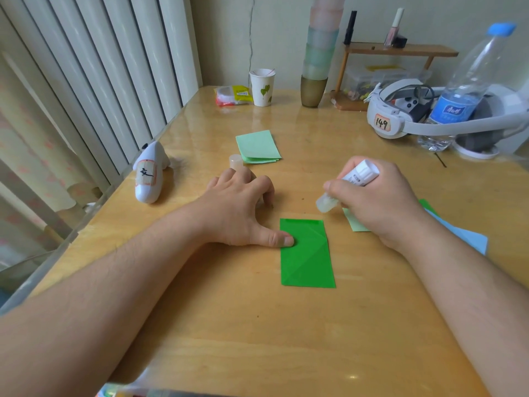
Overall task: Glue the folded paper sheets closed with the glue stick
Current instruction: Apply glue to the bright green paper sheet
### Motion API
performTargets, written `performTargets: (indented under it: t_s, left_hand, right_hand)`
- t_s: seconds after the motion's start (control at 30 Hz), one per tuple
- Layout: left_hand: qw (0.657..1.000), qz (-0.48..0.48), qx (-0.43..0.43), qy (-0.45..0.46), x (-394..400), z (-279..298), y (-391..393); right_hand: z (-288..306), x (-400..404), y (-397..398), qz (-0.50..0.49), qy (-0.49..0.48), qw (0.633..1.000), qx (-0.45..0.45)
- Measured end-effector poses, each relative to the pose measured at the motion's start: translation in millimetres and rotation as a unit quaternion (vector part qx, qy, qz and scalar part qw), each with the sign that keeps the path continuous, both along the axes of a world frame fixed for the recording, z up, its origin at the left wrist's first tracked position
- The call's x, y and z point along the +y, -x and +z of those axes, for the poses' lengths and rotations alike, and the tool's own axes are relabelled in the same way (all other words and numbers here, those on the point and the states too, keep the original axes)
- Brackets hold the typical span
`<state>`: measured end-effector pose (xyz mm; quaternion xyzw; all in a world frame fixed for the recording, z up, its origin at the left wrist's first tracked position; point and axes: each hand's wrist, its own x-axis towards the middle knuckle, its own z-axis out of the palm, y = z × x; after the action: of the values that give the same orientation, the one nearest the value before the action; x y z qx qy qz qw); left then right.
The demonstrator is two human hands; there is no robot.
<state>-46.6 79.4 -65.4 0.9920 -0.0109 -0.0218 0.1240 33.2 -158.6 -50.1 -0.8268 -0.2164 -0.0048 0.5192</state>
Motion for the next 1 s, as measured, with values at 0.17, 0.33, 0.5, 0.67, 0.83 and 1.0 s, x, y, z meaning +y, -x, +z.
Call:
performTargets:
  t_s: [0.17, 0.33, 0.5, 0.67, 0.83, 1.0]
  left_hand:
    - [1.0, -0.001, 0.0, -0.003, -1, 0, 0]
    - [1.0, -0.007, -0.01, -0.002, -1, -1, 1]
    - [0.999, -0.026, -0.039, 0.005, 0, -4, 1]
    - [0.999, -0.025, -0.035, 0.001, 0, -3, 0]
    - [0.999, -0.025, -0.029, 0.001, 0, -2, 1]
    - [0.999, -0.029, -0.022, 0.007, 1, -1, 1]
  right_hand:
    - [-3, 17, 10, 0.043, -0.025, 0.999, 0.004]
    - [-7, 29, 20, 0.061, 0.052, 0.997, -0.014]
    - [-6, 31, 22, 0.062, 0.069, 0.996, -0.01]
    - [-4, 33, 24, 0.068, 0.1, 0.993, -0.015]
    - [1, 26, 21, 0.061, 0.132, 0.989, -0.016]
    - [4, 9, 17, 0.048, 0.138, 0.989, -0.016]
